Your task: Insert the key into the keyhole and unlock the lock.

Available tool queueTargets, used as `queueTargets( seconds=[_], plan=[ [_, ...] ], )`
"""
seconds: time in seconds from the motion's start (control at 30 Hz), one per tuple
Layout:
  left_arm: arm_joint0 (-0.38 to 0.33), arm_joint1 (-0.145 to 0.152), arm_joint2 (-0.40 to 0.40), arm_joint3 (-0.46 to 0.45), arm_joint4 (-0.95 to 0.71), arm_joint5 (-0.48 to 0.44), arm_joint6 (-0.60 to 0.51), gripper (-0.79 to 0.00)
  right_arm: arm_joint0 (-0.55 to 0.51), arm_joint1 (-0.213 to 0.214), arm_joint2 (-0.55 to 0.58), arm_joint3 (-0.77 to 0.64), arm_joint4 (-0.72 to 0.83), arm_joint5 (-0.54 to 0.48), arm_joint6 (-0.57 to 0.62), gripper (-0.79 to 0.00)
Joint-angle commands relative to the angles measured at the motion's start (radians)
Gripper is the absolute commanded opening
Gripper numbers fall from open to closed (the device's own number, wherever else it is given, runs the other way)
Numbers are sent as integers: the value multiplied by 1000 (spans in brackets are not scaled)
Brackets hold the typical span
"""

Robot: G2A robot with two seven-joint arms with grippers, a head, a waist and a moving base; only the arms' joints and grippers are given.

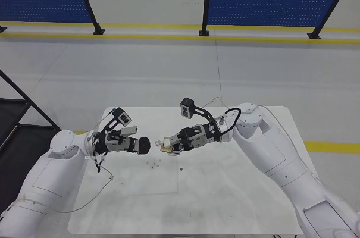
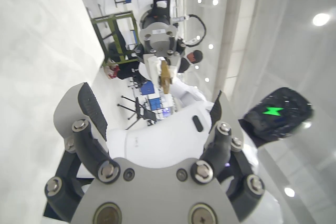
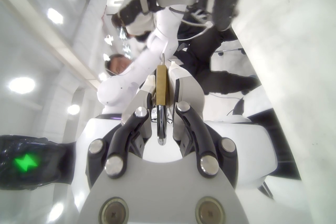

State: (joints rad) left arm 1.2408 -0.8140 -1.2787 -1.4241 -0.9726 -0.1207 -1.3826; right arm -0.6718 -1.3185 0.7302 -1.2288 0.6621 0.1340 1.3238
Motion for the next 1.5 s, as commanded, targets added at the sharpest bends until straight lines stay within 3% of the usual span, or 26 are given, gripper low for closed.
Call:
queueTargets(
  seconds=[0.0, 0.17, 0.37, 0.57, 0.63, 0.7, 0.73, 0.77, 0.9, 1.03, 1.47],
  plan=[
    [-23, -5, 16, 19, -23, 40, -53, 0, 0, 0, 0, 0, 0, 0, 0, -785],
    [-63, -14, 36, 44, 22, 40, -57, 0, 0, 0, 0, 0, 0, 0, 0, -785],
    [-61, -24, 49, 26, 58, -4, -14, 0, -11, 2, 4, -34, -27, 1, -34, -785],
    [-52, -33, 52, 16, 21, -37, -54, 0, 6, 9, 15, -60, -82, 29, -25, -785],
    [-54, -35, 50, 18, 20, -38, -60, -52, 17, 9, 15, -58, -92, 38, -15, -785],
    [-56, -37, 50, 19, 15, -37, -70, -200, 30, 8, 13, -53, -101, 47, -5, -785],
    [-57, -38, 50, 19, 18, -38, -74, -222, 37, 7, 12, -49, -103, 53, 2, -785],
    [-58, -39, 49, 18, 16, -39, -78, -299, 44, 6, 10, -44, -104, 57, 6, -785],
    [-61, -43, 48, 21, 15, -41, -86, -419, 68, -1, 2, -22, -104, 66, 17, -785],
    [-64, -48, 46, 22, 8, -43, -94, -462, 81, -8, -6, -6, -101, 66, 19, -785],
    [-76, -62, 50, 29, 6, -33, -110, -499, 91, -23, -24, 20, -92, 64, 27, -785]
  ],
)
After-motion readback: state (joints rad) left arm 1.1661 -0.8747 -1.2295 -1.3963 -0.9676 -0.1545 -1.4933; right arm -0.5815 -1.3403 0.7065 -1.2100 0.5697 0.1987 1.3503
